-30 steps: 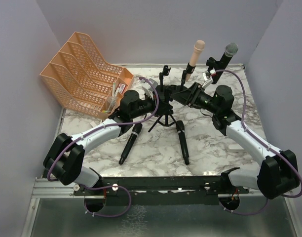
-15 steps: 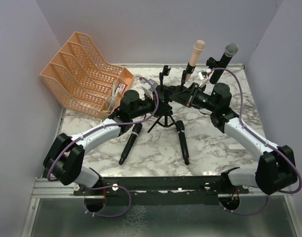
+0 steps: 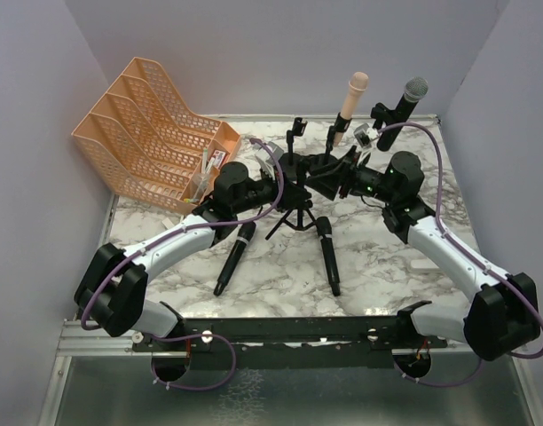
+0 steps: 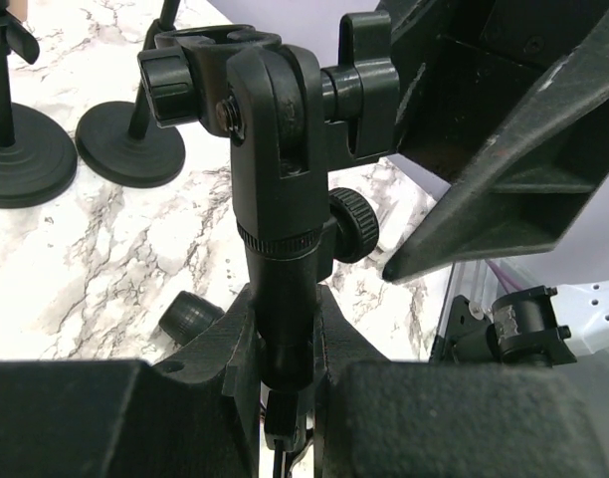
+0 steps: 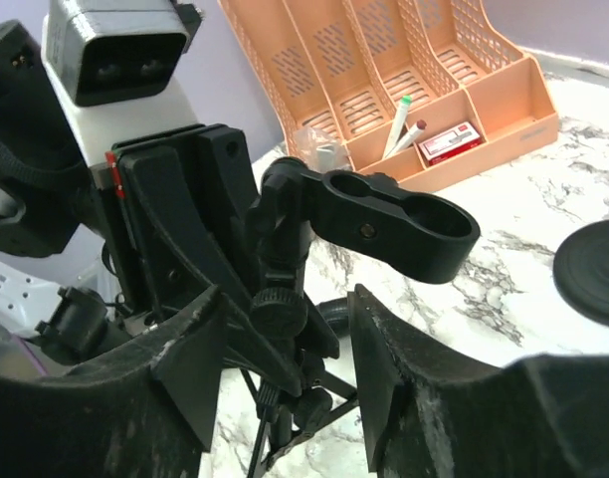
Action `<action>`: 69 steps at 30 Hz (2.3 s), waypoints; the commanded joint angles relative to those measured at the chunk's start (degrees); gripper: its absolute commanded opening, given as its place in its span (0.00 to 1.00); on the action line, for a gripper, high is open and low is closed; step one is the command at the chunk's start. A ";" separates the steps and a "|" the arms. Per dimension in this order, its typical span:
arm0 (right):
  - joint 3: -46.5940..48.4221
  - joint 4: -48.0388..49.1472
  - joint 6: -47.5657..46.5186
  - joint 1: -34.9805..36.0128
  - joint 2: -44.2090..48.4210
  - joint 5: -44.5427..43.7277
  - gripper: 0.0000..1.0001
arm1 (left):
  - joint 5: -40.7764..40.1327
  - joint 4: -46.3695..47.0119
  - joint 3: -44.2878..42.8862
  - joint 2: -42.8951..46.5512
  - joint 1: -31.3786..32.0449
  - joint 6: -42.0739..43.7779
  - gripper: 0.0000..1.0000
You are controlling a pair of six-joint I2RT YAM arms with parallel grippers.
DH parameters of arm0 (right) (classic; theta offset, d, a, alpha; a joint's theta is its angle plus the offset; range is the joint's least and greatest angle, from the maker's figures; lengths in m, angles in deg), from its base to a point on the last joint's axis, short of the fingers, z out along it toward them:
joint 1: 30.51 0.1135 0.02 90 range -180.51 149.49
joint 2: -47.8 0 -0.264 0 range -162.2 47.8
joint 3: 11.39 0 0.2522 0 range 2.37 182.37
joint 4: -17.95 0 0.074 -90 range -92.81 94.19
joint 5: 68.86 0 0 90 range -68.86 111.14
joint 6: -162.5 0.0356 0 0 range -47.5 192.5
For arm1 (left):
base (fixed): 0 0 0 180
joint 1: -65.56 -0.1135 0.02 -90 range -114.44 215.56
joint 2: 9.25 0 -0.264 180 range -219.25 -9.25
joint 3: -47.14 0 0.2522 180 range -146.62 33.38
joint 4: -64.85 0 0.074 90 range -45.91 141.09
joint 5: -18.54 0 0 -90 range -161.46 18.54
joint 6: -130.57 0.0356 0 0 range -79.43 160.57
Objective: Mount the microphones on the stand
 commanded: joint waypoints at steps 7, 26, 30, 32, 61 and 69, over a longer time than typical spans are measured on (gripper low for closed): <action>-0.75 4.97 15.65 1.10 -3.73 -6.88 0.62 | 2.50 2.73 -1.43 1.32 -0.16 0.30 0.00; 2.68 14.75 17.04 3.07 -7.11 -15.95 0.48 | 4.35 -3.51 -1.03 -0.53 -0.10 1.27 0.00; 3.04 15.84 16.76 3.07 -6.27 -18.77 0.46 | 4.60 -5.10 -0.96 -1.13 -0.07 1.44 0.00; 3.36 16.22 16.99 3.07 -6.15 -19.19 0.46 | 4.79 -5.49 -0.99 -1.40 -0.09 1.53 0.00; 1.71 -10.61 13.16 3.18 0.54 -14.88 0.66 | 2.14 -5.57 -3.12 -0.38 -0.03 1.93 0.00; 4.51 -8.46 14.76 3.51 -4.35 -10.55 0.64 | 5.34 -5.15 -3.31 -0.25 0.11 1.93 0.00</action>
